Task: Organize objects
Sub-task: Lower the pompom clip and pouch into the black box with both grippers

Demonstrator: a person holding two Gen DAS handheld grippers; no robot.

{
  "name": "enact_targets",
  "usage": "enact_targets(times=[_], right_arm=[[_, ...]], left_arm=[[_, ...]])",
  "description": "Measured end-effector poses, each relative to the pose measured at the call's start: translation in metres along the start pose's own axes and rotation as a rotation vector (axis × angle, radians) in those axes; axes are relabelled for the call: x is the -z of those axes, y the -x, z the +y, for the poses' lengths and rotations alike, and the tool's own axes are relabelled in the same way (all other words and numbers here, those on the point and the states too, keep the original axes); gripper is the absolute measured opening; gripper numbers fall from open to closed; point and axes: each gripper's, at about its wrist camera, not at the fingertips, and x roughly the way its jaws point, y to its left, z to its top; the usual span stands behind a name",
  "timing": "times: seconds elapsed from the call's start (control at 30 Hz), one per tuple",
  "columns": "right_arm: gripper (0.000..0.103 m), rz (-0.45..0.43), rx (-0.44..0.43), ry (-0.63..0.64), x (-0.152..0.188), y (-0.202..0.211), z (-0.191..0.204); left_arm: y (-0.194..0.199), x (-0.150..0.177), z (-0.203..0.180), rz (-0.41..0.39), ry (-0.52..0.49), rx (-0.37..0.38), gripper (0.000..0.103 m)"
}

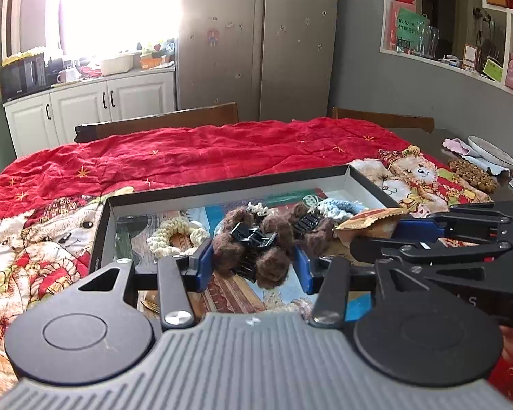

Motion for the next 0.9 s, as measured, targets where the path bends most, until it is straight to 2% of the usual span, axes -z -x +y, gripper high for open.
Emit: enact_targets(times=[0.9], right_arm=[[0.031, 0.042, 0.015, -0.013, 0.012, -0.023, -0.005]], left_arm=[[-0.023, 0.013, -0.001, 0.060, -0.020, -0.007, 0.052]])
